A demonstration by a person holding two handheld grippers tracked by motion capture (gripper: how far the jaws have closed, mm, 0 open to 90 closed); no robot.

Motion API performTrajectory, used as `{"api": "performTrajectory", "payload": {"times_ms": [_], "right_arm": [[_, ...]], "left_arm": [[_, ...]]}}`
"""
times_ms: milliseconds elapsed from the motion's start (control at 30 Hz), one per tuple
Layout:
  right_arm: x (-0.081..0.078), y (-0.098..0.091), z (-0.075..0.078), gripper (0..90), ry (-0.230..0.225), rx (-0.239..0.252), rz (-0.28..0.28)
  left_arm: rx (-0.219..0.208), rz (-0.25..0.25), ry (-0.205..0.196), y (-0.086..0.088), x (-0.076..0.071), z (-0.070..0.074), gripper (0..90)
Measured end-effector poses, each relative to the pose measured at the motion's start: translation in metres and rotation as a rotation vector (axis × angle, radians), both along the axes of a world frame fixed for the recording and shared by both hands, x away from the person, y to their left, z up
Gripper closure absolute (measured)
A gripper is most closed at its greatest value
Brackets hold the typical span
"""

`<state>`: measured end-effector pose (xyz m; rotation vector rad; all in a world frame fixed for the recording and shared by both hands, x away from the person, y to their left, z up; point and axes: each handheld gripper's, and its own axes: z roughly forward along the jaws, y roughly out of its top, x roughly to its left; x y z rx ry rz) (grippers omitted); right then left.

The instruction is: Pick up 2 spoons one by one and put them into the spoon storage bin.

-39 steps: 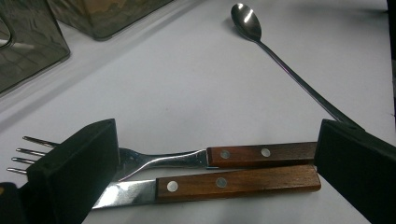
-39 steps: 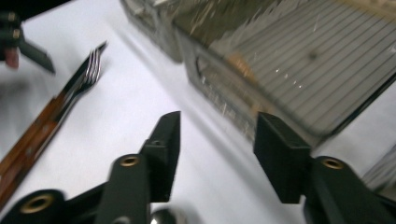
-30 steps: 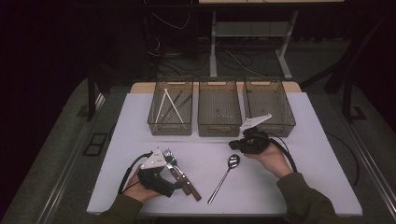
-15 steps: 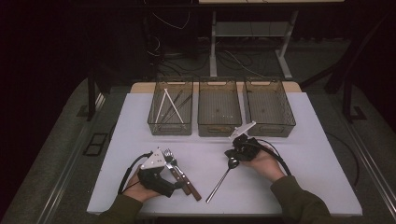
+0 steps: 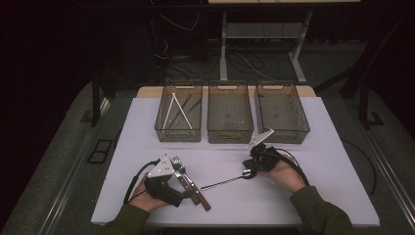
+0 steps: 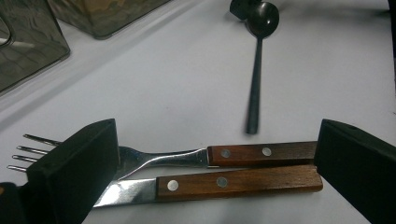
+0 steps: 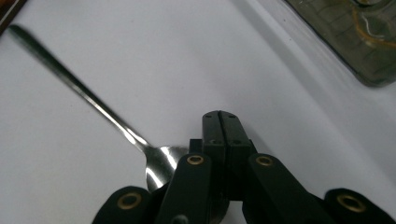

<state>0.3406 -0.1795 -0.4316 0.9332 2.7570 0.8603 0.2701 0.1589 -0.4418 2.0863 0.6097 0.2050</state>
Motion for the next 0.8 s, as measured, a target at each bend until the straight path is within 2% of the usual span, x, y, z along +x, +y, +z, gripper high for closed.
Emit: {"api": "performTrajectory", "payload": {"times_ms": [100, 233, 367, 533, 800], "right_arm": [[-0.001, -0.003, 0.000, 88.7, -0.001, 0.015, -0.004], [-0.003, -0.013, 0.009, 75.5, -0.013, 0.095, -0.042], [-0.009, -0.025, 0.012, 61.1, 0.005, 0.165, -0.049], [-0.014, -0.038, 0.001, 53.1, 0.023, 0.152, -0.057], [-0.015, -0.035, -0.007, 53.5, 0.042, 0.162, -0.001]], "left_arm": [[-0.001, 0.000, -0.002, 0.000, 0.000, 0.000, 0.0], [-0.002, -0.001, -0.002, 0.000, 0.000, 0.000, 0.0], [-0.002, -0.003, -0.002, 0.000, 0.000, 0.000, 0.0], [0.002, -0.001, 0.000, 0.000, 0.000, 0.000, 0.0], [0.002, -0.003, 0.000, 0.000, 0.000, 0.000, 0.0]]}}
